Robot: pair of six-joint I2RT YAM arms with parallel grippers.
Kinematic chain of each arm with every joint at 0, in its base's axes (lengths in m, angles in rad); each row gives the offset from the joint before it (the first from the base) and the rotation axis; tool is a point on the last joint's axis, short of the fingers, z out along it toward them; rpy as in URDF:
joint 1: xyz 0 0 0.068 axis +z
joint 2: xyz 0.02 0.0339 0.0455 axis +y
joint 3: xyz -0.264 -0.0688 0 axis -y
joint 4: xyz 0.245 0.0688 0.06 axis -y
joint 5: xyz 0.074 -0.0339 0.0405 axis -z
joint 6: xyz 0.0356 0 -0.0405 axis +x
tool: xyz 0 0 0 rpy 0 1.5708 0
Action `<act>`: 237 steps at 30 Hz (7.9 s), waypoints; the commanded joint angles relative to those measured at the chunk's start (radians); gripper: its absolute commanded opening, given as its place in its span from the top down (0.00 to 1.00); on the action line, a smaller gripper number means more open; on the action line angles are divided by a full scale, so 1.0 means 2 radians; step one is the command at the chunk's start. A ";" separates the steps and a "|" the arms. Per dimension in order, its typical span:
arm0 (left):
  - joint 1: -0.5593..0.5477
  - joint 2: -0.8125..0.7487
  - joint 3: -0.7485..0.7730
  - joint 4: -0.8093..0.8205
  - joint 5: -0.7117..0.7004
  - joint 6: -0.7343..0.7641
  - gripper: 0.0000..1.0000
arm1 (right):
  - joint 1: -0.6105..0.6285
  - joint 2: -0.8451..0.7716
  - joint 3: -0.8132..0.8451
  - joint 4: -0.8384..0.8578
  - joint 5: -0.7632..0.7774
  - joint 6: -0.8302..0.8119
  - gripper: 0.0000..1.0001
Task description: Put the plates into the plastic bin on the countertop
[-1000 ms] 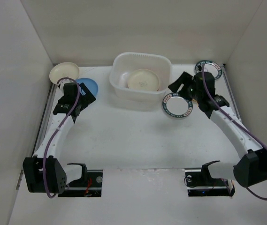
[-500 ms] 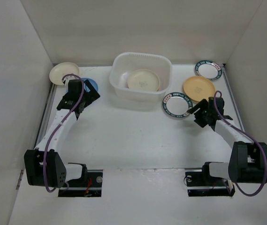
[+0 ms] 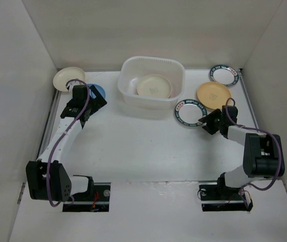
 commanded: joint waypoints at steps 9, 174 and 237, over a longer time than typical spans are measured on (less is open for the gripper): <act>0.006 -0.008 0.024 0.004 -0.001 0.004 0.00 | -0.007 0.030 0.005 0.047 -0.016 0.018 0.74; -0.095 0.289 0.467 -0.009 0.189 0.027 0.00 | -0.094 -0.093 0.077 -0.043 0.021 0.035 0.27; 0.148 -0.048 -0.065 0.046 0.092 -0.114 0.00 | 0.148 0.207 0.669 -0.243 -0.046 -0.040 0.98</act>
